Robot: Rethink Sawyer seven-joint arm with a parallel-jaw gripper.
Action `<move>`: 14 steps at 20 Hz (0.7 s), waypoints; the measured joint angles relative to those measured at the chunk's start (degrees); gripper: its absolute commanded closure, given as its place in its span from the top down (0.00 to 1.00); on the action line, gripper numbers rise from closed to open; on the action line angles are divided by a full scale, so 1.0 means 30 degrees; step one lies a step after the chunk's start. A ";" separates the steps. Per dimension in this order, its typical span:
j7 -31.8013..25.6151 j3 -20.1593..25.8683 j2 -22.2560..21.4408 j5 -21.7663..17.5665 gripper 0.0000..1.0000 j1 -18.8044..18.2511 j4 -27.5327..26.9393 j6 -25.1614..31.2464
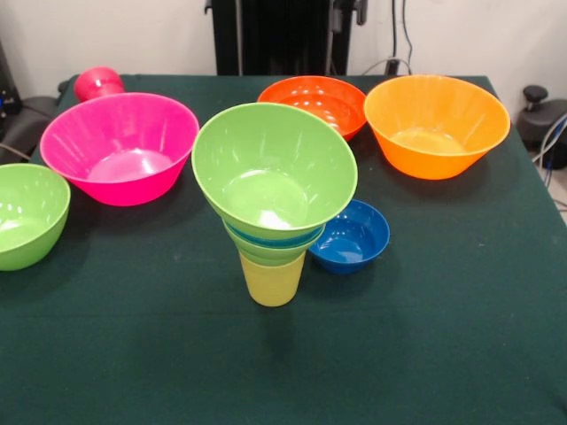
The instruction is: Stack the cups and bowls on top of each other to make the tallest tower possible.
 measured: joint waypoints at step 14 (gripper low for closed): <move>0.0000 -0.1792 0.0937 -0.2105 1.00 -0.2831 -0.1084 -0.7751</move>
